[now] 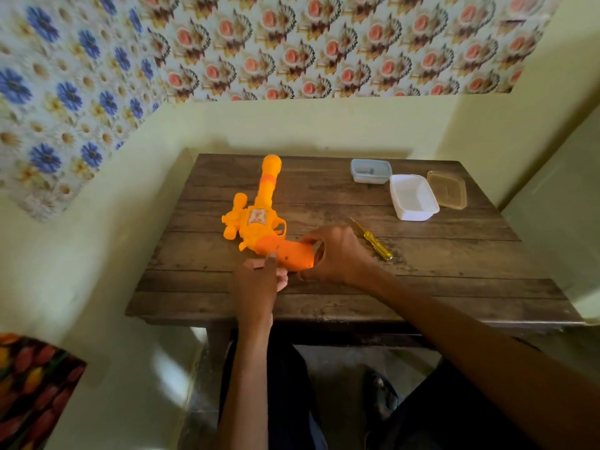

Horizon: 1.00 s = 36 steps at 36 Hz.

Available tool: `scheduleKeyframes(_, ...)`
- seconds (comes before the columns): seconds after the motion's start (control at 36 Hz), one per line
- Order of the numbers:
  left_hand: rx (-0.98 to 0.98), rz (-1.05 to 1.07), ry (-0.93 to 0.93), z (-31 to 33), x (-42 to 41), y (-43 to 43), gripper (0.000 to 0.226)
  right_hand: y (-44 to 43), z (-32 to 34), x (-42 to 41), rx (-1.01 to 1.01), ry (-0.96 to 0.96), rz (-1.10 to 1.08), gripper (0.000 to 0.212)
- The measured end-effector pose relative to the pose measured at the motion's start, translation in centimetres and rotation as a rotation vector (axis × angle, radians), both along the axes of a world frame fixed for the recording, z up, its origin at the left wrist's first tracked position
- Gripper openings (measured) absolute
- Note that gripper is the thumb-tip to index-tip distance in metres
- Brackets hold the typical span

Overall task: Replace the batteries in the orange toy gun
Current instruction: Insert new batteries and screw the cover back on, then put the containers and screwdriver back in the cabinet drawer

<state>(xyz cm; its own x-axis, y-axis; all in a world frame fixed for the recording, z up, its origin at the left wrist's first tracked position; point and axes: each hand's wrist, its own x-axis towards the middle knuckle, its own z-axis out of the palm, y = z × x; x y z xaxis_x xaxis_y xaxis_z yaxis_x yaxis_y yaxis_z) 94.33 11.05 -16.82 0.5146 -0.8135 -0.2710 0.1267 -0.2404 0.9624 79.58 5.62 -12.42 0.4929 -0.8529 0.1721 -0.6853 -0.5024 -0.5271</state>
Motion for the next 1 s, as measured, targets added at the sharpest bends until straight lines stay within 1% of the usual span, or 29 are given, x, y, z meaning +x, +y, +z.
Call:
scheduleKeyframes(0.06, -0.010, 0.010, -0.002, -0.1, 0.2, 0.3, 0.023, 0.0, -0.3, 0.3, 0.002, -0.002, -0.002, 0.050)
scheduleKeyframes(0.14, 0.002, 0.005, -0.054, 0.1, 0.2, 0.6, 0.021, -0.1, -0.9, 0.6, 0.034, 0.013, -0.026, 0.057)
scheduleKeyframes(0.22, 0.027, 0.002, -0.199, 0.7, 0.2, 0.7, 0.017, -0.1, -1.4, 0.5, 0.074, 0.016, -0.023, 0.062)
scheduleKeyframes(0.28, 0.002, -0.014, -0.338, 1.3, 0.0, 0.7, 0.027, -0.1, -1.5, 0.0, 0.102, -0.035, 0.000, 0.065)
scheduleKeyframes(0.31, -0.020, -0.022, -0.380, 1.6, -0.2, 0.7, 0.029, 0.0, -1.5, -0.2, 0.114, -0.054, 0.013, 0.066)
scheduleKeyframes(0.36, -0.077, -0.075, -0.359, 2.8, -1.5, 0.3, 0.019, 0.1, -0.9, -1.5, 0.124, -0.079, -0.002, 0.065)
scheduleKeyframes(0.42, -0.111, -0.151, -0.237, 3.3, -2.7, -0.5, 0.011, -0.1, -0.2, -3.3, 0.120, -0.136, -0.059, 0.054)
scheduleKeyframes(0.47, -0.107, -0.261, -0.173, 3.6, -4.7, -2.2, 0.017, -0.6, 0.8, -6.3, 0.131, -0.159, -0.183, 0.039)
scheduleKeyframes(0.5, -0.095, -0.307, -0.169, 3.5, -5.3, -2.8, 0.019, -0.9, 1.1, -7.5, 0.138, -0.183, -0.244, 0.031)
scheduleKeyframes(0.56, -0.088, -0.396, -0.171, 3.4, -7.9, -4.6, 0.021, -2.0, 1.8, -11.1, 0.090, -0.241, -0.407, 0.017)
scheduleKeyframes(0.61, -0.093, -0.469, -0.174, 3.6, -10.0, -5.8, 0.019, -3.3, 1.9, -14.1, 0.040, -0.285, -0.590, 0.009)
scheduleKeyframes(0.67, -0.100, -0.528, -0.217, 3.7, -12.4, -7.4, 0.016, -5.1, 1.4, -17.1, 0.009, -0.310, -0.794, 0.009)
scheduleKeyframes(0.75, -0.095, -0.531, -0.298, 4.0, -15.7, -10.1, 0.007, -8.2, 0.6, -20.6, 0.052, -0.338, -1.057, 0.018)
scheduleKeyframes(0.81, -0.071, -0.497, -0.371, 3.9, -17.4, -12.0, 0.007, -10.3, -0.2, -22.2, 0.121, -0.304, -1.129, 0.023)
scheduleKeyframes(0.83, -0.068, -0.486, -0.402, 3.8, -18.3, -13.2, 0.011, -11.5, -0.5, -23.1, 0.156, -0.259, -1.140, 0.030)
scheduleKeyframes(0.94, -0.084, -0.436, -0.566, 4.1, -20.1, -16.1, 0.025, -14.9, -1.6, -24.1, 0.333, -0.119, -1.151, 0.087)
scheduleKeyframes(1.0, -0.075, -0.424, -0.630, 3.9, -20.6, -17.5, 0.028, -16.1, -2.1, -23.9, 0.368, -0.037, -1.207, 0.105)
